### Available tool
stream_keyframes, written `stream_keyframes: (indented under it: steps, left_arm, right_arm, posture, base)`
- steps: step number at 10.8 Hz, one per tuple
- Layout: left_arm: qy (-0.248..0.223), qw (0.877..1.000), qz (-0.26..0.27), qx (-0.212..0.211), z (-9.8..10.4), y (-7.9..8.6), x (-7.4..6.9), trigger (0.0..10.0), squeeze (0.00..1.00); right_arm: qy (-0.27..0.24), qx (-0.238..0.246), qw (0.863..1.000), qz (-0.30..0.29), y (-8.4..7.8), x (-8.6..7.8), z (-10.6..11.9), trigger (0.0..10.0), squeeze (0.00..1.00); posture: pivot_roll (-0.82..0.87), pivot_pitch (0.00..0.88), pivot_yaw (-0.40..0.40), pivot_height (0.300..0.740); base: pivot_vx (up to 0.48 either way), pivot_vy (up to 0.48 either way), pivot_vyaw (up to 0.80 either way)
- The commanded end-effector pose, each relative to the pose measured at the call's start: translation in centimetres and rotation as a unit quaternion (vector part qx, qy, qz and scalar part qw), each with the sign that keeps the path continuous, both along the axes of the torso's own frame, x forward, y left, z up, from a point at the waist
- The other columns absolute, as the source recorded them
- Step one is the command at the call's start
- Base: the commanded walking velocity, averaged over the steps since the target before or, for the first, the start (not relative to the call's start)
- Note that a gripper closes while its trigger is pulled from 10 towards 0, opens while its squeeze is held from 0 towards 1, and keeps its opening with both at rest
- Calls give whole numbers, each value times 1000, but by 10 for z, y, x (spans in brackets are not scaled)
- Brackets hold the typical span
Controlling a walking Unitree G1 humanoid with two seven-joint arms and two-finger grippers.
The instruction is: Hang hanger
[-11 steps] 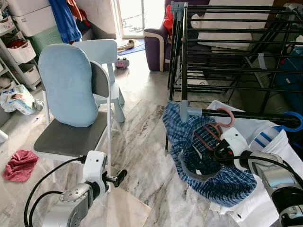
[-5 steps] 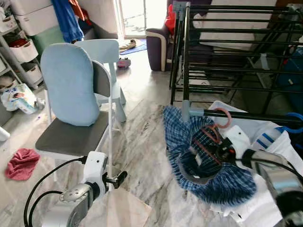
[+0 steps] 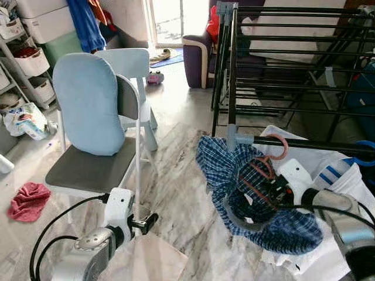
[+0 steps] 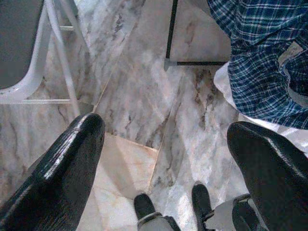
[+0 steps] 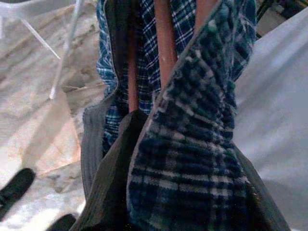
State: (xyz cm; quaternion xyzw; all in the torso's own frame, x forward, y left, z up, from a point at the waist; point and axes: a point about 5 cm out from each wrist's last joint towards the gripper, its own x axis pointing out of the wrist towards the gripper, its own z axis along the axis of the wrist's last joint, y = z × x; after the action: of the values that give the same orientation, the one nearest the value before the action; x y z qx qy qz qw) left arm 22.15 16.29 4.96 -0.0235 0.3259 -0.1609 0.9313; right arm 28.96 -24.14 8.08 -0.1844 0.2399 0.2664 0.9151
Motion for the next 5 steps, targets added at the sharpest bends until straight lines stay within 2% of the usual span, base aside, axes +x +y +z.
stream_keyframes:
  steps: [1,2,3,5]
  left_arm:
    - [-10,1000,-6,11,5,1,2,10000,0]
    - [-11,1000,-11,12,6,-1,3,10000,0]
    - [-11,1000,-16,11,5,-3,4,10000,0]
    - [-10,1000,-21,11,5,-3,4,10000,0]
  right_arm:
    - [-4,13,1000,1,3,0,6,10000,0]
    - [-1,17,1000,-22,-1,-1,8,10000,337]
    - [5,16,999,-29,-3,-5,8,10000,1000]
    - [16,11,1000,-23,-6,-10,10,10000,1000]
  posture:
    - [-118,0,39,740]
    - [-120,0,38,740]
    - [-128,0,40,740]
    - [-131,0,42,740]
  base:
    - [0,0,0]
    - [0,0,0]
    - [0,0,0]
    - [0,0,0]
